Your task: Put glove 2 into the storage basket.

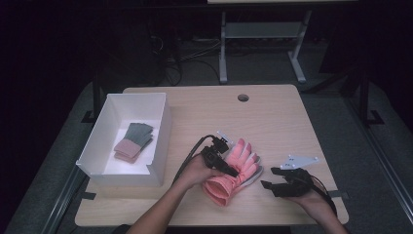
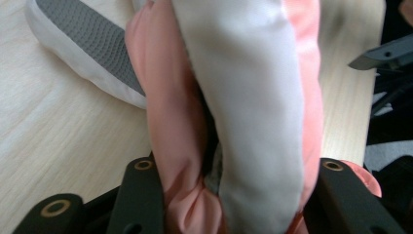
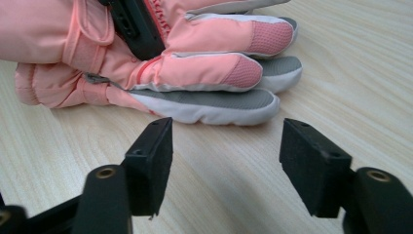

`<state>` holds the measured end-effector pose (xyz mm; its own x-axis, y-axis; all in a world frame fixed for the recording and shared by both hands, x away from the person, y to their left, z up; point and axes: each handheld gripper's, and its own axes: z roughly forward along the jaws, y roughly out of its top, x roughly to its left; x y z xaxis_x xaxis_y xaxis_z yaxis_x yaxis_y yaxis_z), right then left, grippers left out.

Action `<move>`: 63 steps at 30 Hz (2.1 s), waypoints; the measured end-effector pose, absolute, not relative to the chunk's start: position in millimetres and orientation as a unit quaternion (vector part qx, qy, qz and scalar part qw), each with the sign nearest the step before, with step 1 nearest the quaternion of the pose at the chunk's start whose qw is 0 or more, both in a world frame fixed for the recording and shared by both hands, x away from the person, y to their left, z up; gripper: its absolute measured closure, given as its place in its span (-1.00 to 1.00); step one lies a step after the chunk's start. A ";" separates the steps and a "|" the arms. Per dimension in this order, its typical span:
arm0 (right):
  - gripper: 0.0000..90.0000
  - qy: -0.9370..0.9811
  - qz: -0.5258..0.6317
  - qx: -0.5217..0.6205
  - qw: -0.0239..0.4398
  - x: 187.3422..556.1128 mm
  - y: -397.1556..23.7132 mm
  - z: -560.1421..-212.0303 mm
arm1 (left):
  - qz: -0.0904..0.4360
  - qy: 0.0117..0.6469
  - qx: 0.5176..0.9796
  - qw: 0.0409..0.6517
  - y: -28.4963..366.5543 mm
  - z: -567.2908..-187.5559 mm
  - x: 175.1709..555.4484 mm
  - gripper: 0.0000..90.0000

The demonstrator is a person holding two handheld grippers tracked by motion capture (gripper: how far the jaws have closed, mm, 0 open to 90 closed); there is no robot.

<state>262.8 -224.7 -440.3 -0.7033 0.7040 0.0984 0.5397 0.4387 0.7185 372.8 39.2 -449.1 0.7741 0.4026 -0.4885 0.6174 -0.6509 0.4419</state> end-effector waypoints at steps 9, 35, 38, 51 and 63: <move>-0.46 0.835 0.383 0.379 0.110 262.8 -226.6 -438.8 | -0.188 0.302 0.876 0.327 44.5 -443.1 371.5 0.39; -0.69 0.829 0.379 0.395 0.113 264.9 -224.8 -441.9 | -0.125 0.313 0.865 0.371 83.3 -348.1 368.7 0.38; -0.70 0.828 0.380 0.395 0.115 264.7 -224.3 -441.6 | -0.117 0.309 0.869 0.369 91.1 -336.0 370.4 0.38; -0.97 0.827 0.379 0.399 0.111 266.5 -222.2 -445.5 | -0.068 0.335 0.865 0.368 131.9 -290.7 376.6 0.38; -0.98 0.832 0.364 0.404 0.110 267.7 -222.6 -449.5 | -0.028 0.378 0.841 0.386 190.1 -261.5 381.0 0.38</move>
